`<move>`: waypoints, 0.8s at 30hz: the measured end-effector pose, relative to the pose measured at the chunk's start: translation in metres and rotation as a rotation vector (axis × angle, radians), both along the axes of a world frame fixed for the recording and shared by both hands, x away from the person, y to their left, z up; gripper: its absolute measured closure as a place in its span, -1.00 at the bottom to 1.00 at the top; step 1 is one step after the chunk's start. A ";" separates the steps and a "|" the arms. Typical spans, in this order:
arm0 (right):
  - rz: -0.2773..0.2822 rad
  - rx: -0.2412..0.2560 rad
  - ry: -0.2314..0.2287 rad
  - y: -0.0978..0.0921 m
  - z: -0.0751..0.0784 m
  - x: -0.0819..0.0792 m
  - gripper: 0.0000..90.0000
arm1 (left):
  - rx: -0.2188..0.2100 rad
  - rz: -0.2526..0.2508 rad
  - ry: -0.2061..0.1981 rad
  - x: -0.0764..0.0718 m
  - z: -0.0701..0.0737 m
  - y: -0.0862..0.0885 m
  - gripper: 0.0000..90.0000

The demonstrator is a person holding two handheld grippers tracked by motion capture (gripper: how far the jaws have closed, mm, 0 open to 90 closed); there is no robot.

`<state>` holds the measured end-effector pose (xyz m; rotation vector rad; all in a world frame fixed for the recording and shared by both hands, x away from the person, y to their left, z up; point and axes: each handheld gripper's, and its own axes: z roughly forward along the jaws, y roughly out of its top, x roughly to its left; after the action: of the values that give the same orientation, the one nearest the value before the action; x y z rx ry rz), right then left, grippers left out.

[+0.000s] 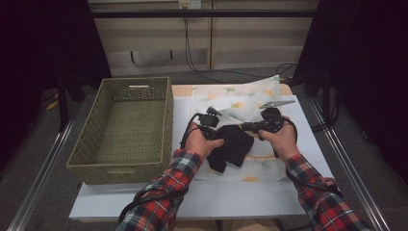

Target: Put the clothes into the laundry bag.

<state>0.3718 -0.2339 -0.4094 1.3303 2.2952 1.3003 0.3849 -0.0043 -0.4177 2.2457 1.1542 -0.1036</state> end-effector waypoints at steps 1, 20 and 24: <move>0.001 -0.001 -0.001 0.000 0.000 0.000 0.99 | -0.010 0.021 -0.004 -0.003 0.000 -0.001 -0.03; 0.001 0.014 0.004 -0.003 -0.004 0.000 0.99 | 0.026 0.013 0.032 -0.006 -0.005 -0.009 0.67; -0.001 0.014 -0.001 -0.004 -0.002 0.000 0.99 | 0.017 0.030 0.018 -0.004 -0.004 -0.011 0.69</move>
<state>0.3719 -0.2381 -0.4119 1.3349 2.2888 1.3193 0.3804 -0.0152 -0.4220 2.2459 1.2020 -0.1018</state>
